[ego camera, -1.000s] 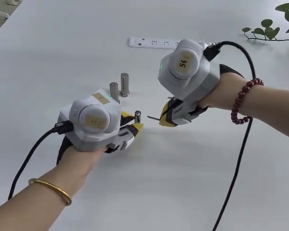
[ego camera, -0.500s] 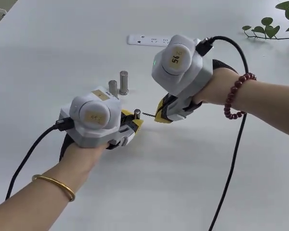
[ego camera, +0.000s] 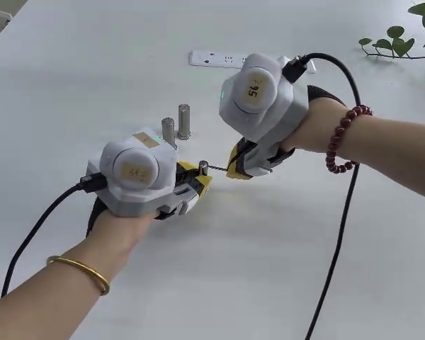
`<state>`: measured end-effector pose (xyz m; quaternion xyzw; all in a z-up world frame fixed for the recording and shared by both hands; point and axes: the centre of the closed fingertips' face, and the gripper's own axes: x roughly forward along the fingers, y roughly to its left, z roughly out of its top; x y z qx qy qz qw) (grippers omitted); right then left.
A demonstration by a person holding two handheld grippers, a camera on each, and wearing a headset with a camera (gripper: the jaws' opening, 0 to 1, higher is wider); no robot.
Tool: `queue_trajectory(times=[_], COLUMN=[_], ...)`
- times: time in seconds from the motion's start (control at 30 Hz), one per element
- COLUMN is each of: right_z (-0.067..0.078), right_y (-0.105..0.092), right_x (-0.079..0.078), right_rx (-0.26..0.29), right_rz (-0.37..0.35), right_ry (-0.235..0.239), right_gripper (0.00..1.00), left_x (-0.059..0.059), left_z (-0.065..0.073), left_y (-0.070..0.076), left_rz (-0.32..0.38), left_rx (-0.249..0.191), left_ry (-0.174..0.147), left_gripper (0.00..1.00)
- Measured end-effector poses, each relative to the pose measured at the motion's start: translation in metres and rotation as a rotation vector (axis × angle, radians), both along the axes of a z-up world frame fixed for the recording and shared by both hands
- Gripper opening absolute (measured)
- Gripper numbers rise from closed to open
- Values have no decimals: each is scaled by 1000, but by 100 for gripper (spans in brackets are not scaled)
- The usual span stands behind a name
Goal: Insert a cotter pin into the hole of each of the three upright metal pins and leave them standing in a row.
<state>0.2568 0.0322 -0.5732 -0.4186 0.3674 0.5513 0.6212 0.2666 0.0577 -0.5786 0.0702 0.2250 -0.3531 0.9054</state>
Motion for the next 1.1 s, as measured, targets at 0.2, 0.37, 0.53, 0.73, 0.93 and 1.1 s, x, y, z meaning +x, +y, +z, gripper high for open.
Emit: queue_trajectory(times=[0.2,0.37,0.53,0.73,0.93,1.1], right_z=[4,6,9,11,11,13], right_y=[4,8,11,12,12,17], right_x=[-1,0,-3,-3,-1,-4], right_rx=[4,3,4,-2,19,57], right_rz=[22,38,50,89,139,138], right_ry=[-11,-25,-33,-58,-71,-57], right_gripper=[0,0,0,0,0,0], left_x=[0,0,0,0,-1,-1], left_z=[0,0,0,0,0,0], left_y=[0,0,0,1,1,-1], left_rz=[-1,-3,3,10,0,-17], left_rx=[-2,-1,-7,-25,-24,-13], left_ry=[1,0,-1,-1,-4,-11], left_gripper=[7,7,7,7,7,7])
